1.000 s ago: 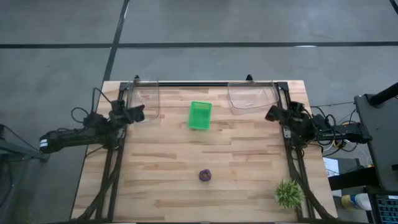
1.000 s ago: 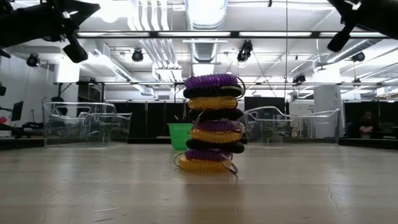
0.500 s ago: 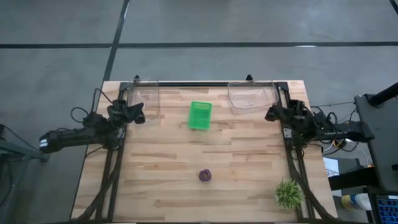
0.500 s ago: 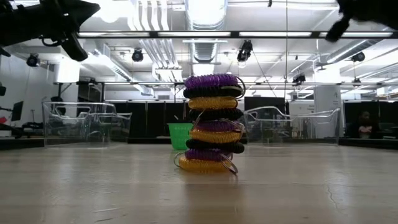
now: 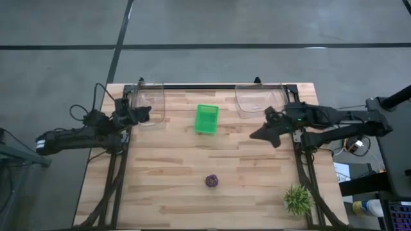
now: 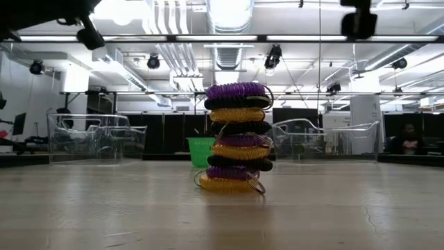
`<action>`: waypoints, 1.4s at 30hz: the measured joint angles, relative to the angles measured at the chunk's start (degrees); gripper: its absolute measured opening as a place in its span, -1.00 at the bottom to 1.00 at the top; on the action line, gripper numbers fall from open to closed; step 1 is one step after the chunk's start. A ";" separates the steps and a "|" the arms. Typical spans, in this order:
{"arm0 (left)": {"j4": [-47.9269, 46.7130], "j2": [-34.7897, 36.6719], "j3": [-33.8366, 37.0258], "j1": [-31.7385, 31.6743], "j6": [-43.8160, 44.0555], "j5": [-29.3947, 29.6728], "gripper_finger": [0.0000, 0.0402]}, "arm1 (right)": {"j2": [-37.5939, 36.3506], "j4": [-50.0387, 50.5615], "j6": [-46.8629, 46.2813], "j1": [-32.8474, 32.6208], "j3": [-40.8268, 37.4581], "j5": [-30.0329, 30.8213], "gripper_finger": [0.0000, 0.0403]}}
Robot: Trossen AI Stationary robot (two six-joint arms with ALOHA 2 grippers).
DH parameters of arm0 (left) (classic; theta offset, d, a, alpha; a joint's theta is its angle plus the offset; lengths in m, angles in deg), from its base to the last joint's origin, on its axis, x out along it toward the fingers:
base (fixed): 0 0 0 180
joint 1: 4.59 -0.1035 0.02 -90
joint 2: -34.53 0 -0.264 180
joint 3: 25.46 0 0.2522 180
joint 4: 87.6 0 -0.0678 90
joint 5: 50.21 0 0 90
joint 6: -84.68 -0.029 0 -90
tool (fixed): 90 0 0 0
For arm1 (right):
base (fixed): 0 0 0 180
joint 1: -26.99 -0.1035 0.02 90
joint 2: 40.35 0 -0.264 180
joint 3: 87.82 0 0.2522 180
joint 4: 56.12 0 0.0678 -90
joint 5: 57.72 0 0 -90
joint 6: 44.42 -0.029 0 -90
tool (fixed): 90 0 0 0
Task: Sort spring keychains
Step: Put the top purple spring keychain into the right transparent bin
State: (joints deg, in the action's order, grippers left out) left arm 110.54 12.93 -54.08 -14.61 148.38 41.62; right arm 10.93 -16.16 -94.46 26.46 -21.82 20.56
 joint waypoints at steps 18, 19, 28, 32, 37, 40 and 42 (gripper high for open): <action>0.46 0.26 -1.19 0.00 10.13 -5.84 -0.99 | 40.36 18.00 0.50 -4.27 32.73 -13.95 -0.41; 0.45 0.24 -1.28 0.00 10.13 -5.84 -0.99 | 41.80 18.51 0.62 -4.75 33.62 -13.94 -0.32; 0.61 0.26 -1.31 0.00 10.96 -6.79 -0.99 | 52.57 18.49 1.32 -8.16 38.55 -13.82 0.01; 0.61 0.26 -1.31 0.00 10.96 -7.50 -0.99 | 54.86 18.46 1.84 -8.24 39.11 -13.42 0.01; 0.63 0.28 -1.31 0.00 11.47 -7.88 -0.99 | 55.61 18.96 2.10 -8.24 38.98 -9.47 0.01; 0.63 0.30 -1.31 0.00 11.49 -8.20 -0.99 | 55.54 20.17 2.34 -8.24 38.96 -6.58 0.00; 0.63 0.30 -1.29 0.00 11.49 -8.20 -0.99 | 55.54 20.45 2.36 -8.22 38.79 -6.14 -0.02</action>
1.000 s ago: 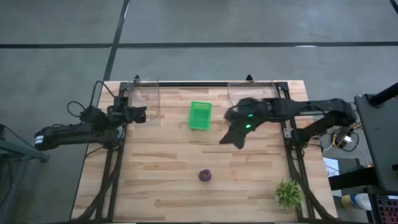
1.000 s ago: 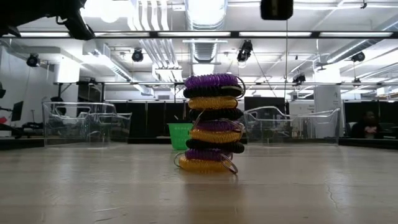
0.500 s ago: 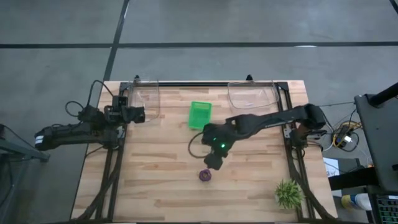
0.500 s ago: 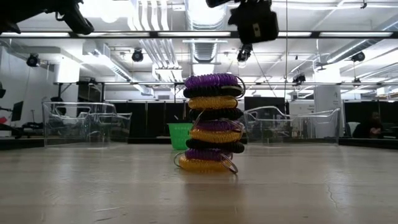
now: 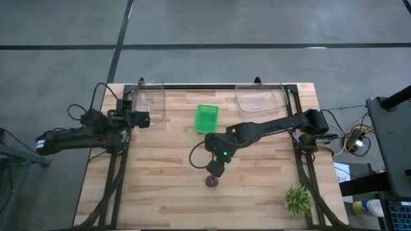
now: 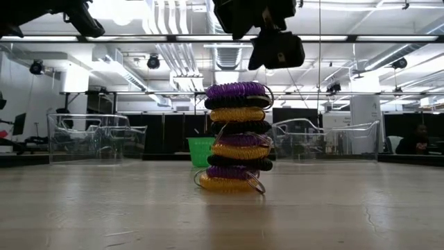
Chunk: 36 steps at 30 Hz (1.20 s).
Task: Sort spring keychains
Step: Put the top purple spring keychain into the right transparent bin
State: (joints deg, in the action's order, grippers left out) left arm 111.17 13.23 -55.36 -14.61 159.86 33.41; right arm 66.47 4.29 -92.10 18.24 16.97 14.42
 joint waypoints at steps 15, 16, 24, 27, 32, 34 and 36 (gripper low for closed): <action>-0.02 0.00 0.04 0.00 0.05 0.07 -0.99 | 0.22 -1.97 -1.78 -2.06 -3.09 1.59 -0.06; -0.02 0.00 0.07 0.00 0.04 0.08 -0.99 | 0.22 -2.41 -1.84 -2.14 -3.37 1.58 -0.06; -0.06 0.00 0.42 0.00 -0.04 0.26 -0.99 | 0.28 -4.70 -2.38 -2.68 -5.11 1.93 -0.06; -0.03 0.00 0.42 0.00 -0.07 0.26 -0.99 | 0.28 -7.43 -3.41 -3.06 -6.19 1.93 -0.06; -0.02 0.00 0.42 0.00 -0.09 0.24 -0.99 | 0.28 -8.40 -4.44 -3.36 -7.86 2.04 -0.06; -0.04 0.00 0.42 0.00 -0.09 0.24 -0.99 | 0.28 -8.48 -4.38 -3.42 -8.02 2.79 -0.06; -0.02 0.00 0.42 0.00 -0.09 0.24 -0.99 | 0.28 -8.53 -3.94 -3.50 -8.07 3.20 -0.06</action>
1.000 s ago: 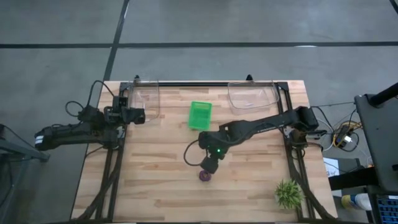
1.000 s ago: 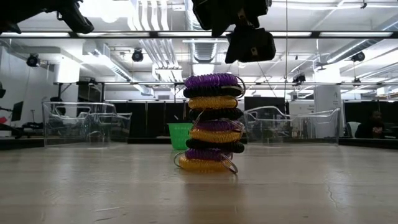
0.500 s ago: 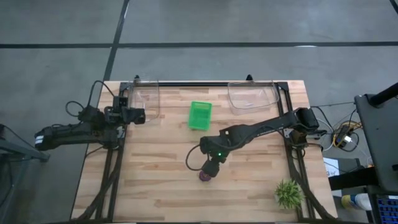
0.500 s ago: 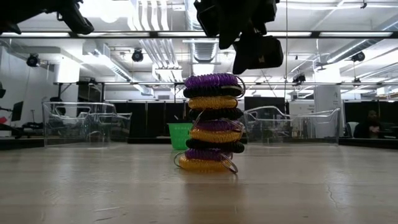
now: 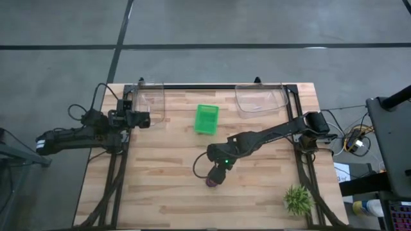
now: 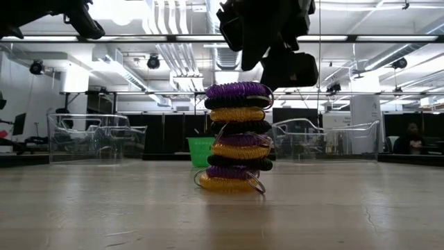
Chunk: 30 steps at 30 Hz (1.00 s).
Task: Sort spring keychains
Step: Put the top purple spring keychain into the right transparent bin
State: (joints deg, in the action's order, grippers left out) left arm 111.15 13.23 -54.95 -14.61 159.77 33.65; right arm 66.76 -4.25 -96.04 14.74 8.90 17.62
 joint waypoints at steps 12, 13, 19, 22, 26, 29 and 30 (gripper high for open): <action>-0.02 0.00 0.00 0.00 -0.04 -0.02 -0.99 | 0.00 -4.29 -0.69 -0.50 -1.59 -0.11 -0.06; -0.02 0.00 0.00 0.00 -0.04 -0.02 -0.99 | 0.00 -4.19 -0.73 -0.50 -1.86 -0.11 -0.06; -0.02 -0.04 0.00 0.00 -0.04 -0.02 -0.99 | 0.00 -4.56 -1.33 -0.50 -3.16 -0.14 -0.06; -0.02 -0.04 0.00 0.00 -0.04 -0.04 -0.99 | 0.00 -4.70 -1.35 -0.53 -3.32 -0.15 -0.06; -0.02 -0.04 0.00 -0.01 -0.04 -0.04 -0.99 | -0.01 -4.62 -1.06 -0.51 -3.52 -0.15 -0.09; -0.02 -0.04 0.00 -0.02 -0.04 -0.04 -0.99 | -0.01 -5.92 -1.18 -0.50 -3.52 -0.20 -0.11; -0.02 -0.04 0.00 0.00 -0.04 -0.04 -0.99 | 0.00 -6.76 -1.12 -0.51 -3.53 -0.24 -0.12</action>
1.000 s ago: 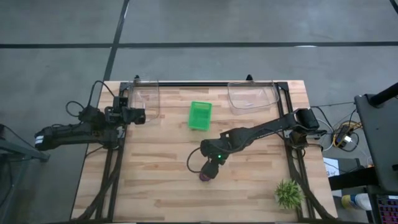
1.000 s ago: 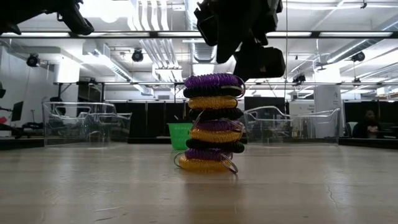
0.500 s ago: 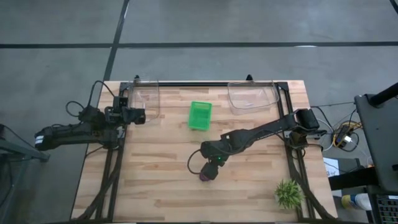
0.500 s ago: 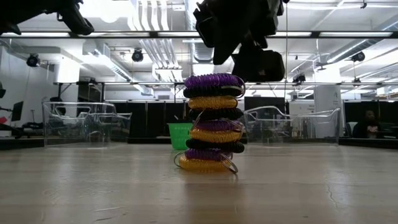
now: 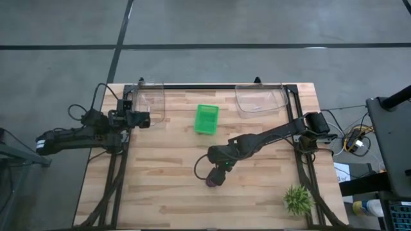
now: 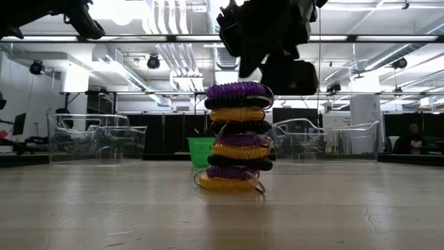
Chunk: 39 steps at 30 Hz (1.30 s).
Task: Sort spring keychains
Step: Put the top purple spring keychain into the right transparent bin
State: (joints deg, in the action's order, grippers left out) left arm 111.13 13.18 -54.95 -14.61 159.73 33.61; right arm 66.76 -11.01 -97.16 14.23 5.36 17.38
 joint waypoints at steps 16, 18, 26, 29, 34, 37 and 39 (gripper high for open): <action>0.00 0.00 0.00 -0.01 0.11 -0.13 -0.99 | 1.77 -0.79 -0.06 -0.12 -0.29 -0.20 -0.22; 0.00 0.00 0.00 -0.02 0.13 -0.11 -0.99 | 1.77 -0.86 -0.18 -0.12 -0.29 -0.19 -0.26; -0.02 0.00 0.00 -0.02 0.13 0.07 -0.99 | 1.77 -0.72 0.03 -0.12 -0.29 -0.22 -0.43; -0.02 0.00 0.00 -0.02 0.15 0.07 -0.99 | 1.67 -0.77 0.07 -0.12 -0.19 -0.24 -0.49; -0.02 0.00 0.00 -0.02 0.16 0.07 -0.99 | 1.66 -0.74 0.17 -0.12 -0.18 -0.28 -0.59; -0.02 0.00 0.00 0.00 0.17 0.07 -0.99 | 1.62 -0.74 0.19 -0.12 -0.16 -0.28 -0.68; -0.02 0.00 0.00 -0.01 0.17 0.07 -0.99 | 1.60 -0.74 0.19 -0.12 -0.16 -0.28 -0.73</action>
State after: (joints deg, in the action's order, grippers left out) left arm 111.10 13.18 -54.95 -14.62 159.91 33.68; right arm 68.35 -11.75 -96.97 14.11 5.20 17.10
